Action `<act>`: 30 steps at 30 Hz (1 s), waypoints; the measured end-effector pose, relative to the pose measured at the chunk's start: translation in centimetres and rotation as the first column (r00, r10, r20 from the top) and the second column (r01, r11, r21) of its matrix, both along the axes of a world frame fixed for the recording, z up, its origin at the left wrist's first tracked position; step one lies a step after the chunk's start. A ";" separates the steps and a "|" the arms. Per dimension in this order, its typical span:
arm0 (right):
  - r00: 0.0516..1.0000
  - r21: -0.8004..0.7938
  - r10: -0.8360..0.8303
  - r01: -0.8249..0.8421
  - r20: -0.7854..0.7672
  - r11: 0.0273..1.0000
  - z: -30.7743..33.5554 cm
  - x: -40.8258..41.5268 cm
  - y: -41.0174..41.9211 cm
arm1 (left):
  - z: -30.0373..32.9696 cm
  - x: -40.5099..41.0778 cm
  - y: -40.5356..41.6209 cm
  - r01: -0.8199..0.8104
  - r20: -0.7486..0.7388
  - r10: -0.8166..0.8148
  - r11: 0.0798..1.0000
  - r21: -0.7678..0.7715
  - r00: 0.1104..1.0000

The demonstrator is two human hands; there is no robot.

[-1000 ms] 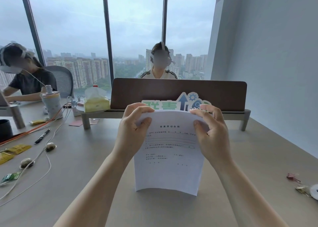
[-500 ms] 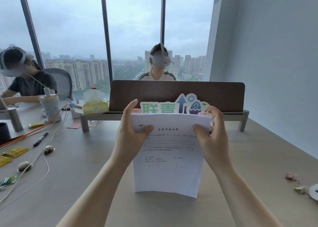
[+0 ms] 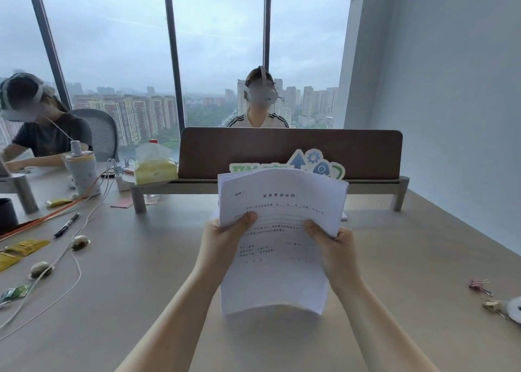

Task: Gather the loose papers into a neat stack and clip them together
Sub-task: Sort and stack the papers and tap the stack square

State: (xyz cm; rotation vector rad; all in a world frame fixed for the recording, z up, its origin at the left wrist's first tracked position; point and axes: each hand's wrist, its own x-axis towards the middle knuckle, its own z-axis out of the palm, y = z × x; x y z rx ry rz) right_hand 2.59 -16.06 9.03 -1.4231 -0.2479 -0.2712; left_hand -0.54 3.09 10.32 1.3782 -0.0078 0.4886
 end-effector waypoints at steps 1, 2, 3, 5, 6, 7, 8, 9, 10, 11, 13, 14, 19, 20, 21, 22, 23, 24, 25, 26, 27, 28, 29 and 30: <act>0.999 0.005 -0.032 0.032 0.019 0.999 0.3 0.0 0.1 | 0.3 0.0 -0.3 -0.014 0.024 0.014 1.000 -0.001 1.000; 0.999 0.024 -0.039 0.038 0.036 0.999 0.5 -0.3 0.3 | 0.6 -0.1 -0.5 -0.019 0.045 0.019 1.000 -0.005 0.999; 0.998 0.036 -0.034 0.033 0.044 0.999 0.7 -0.6 0.4 | 0.6 -0.2 -0.4 -0.014 0.064 0.015 1.000 -0.014 0.998; 0.999 -0.008 -0.014 0.015 0.029 1.000 -0.2 -0.9 0.5 | -0.4 -0.2 -0.2 -0.018 0.048 0.019 1.000 -0.021 0.999; 1.000 -0.055 -0.007 0.008 0.009 0.998 -1.0 -1.1 0.6 | -1.2 -0.3 -0.2 -0.019 0.011 0.020 1.000 -0.013 1.000; 1.000 -0.101 -0.005 0.003 -0.016 0.995 -1.8 -1.1 0.7 | -2.2 -0.3 -0.1 -0.022 -0.024 0.022 1.000 0.003 0.999; 0.999 -0.134 -0.011 0.005 -0.040 0.991 -2.4 -1.1 0.8 | -2.9 -0.4 -0.2 -0.030 -0.053 0.031 0.999 0.011 0.998; 0.998 -0.151 -0.021 0.012 -0.064 0.989 -2.6 -1.0 0.8 | -3.4 -0.4 -0.1 -0.045 -0.071 0.046 0.999 0.015 0.996; 0.996 -0.151 -0.029 0.017 -0.078 0.988 -2.4 -0.9 0.8 | -3.5 -0.4 -0.1 -0.052 -0.081 0.052 0.999 0.003 0.995; 0.997 -0.140 -0.030 0.019 -0.077 0.990 -2.1 -0.7 0.6 | -3.3 -0.3 -0.1 -0.057 -0.076 0.057 0.998 0.000 0.995; 0.999 -0.101 -0.008 0.004 -0.039 0.995 -1.4 -0.3 0.2 | -2.7 -0.1 0.2 -0.057 -0.054 0.057 0.998 0.000 0.997; 1.000 -0.084 0.015 -0.016 -0.010 0.996 -1.3 -0.2 -0.1 | -2.5 -0.1 0.3 -0.050 -0.048 0.050 0.999 -0.002 0.998; 0.986 -0.076 0.137 -0.145 -0.093 0.987 -2.9 -0.6 -0.9 | -4.7 -0.7 1.1 0.057 -0.151 -0.049 0.997 0.052 0.987; 0.983 -0.054 0.146 -0.152 -0.112 0.987 -3.0 -0.6 -1.0 | -5.0 -0.9 1.2 0.065 -0.167 -0.056 0.997 0.052 0.984; 0.982 -0.037 0.148 -0.154 -0.116 0.987 -3.0 -0.5 -1.2 | -5.0 -0.9 1.3 0.070 -0.164 -0.061 0.997 0.045 0.985; 0.982 -0.025 0.153 -0.156 -0.110 0.987 -2.8 -0.3 -1.4 | -4.8 -0.8 1.5 0.077 -0.151 -0.072 0.996 0.032 0.986; 0.982 -0.018 0.163 -0.165 -0.101 0.986 -2.6 -0.1 -1.6 | -4.5 -0.6 1.6 0.089 -0.131 -0.085 0.996 0.024 0.988; 0.980 -0.010 0.178 -0.180 -0.092 0.984 -2.3 0.1 -1.8 | -4.2 -0.4 1.8 0.100 -0.108 -0.098 0.995 0.020 0.989; 0.977 -0.001 0.196 -0.197 -0.085 0.980 -2.1 0.2 -1.9 | -4.0 -0.3 2.0 0.106 -0.092 -0.104 0.994 0.019 0.990; 0.975 0.000 0.209 -0.209 -0.082 0.978 -2.0 0.3 -1.9 | -3.8 -0.2 2.0 0.111 -0.086 -0.109 0.994 0.017 0.990; 0.973 -0.005 0.216 -0.217 -0.083 0.976 -2.1 0.3 -1.8 | -3.8 -0.2 1.9 0.119 -0.088 -0.116 0.993 0.024 0.989; 0.971 -0.013 0.219 -0.221 -0.091 0.975 -2.4 0.3 -1.7 | -4.1 -0.1 1.8 0.132 -0.096 -0.129 0.991 0.029 0.987; 0.970 -0.018 0.216 -0.219 -0.109 0.976 -2.9 0.3 -1.5 | -4.4 -0.2 1.6 0.145 -0.110 -0.141 0.989 0.029 0.984; 0.969 -0.013 0.204 -0.207 -0.136 0.978 -3.3 0.3 -1.3 | -4.6 -0.3 1.5 0.150 -0.131 -0.147 0.989 0.013 0.980</act>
